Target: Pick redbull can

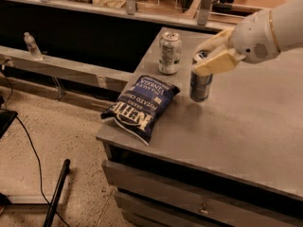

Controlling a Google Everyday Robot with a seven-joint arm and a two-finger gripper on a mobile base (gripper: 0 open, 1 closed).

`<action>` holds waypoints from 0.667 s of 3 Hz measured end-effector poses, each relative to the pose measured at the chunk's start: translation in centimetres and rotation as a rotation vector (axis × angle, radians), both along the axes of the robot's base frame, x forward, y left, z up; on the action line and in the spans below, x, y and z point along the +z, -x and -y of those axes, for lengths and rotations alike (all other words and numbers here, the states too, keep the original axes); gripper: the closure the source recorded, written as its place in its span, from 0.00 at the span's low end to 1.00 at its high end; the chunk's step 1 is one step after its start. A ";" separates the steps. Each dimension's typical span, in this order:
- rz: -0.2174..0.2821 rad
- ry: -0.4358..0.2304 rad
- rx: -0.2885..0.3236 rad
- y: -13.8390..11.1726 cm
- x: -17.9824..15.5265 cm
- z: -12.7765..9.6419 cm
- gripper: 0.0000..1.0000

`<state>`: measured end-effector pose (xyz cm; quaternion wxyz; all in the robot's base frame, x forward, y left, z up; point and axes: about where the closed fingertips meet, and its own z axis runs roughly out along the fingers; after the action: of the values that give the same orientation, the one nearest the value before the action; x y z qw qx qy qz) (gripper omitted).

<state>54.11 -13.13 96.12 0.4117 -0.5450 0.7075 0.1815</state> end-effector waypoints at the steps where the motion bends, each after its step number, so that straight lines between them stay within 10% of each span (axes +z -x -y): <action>1: 0.040 -0.033 0.026 0.4 3.5 -0.9 1.00; 2: 0.101 -0.081 0.045 1.6 8.7 -0.4 1.00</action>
Offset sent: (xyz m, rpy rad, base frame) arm -0.0266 0.0050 0.1143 0.0935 -0.1380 0.0647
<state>52.54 -12.69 104.80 0.4644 -0.5521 0.6655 0.1916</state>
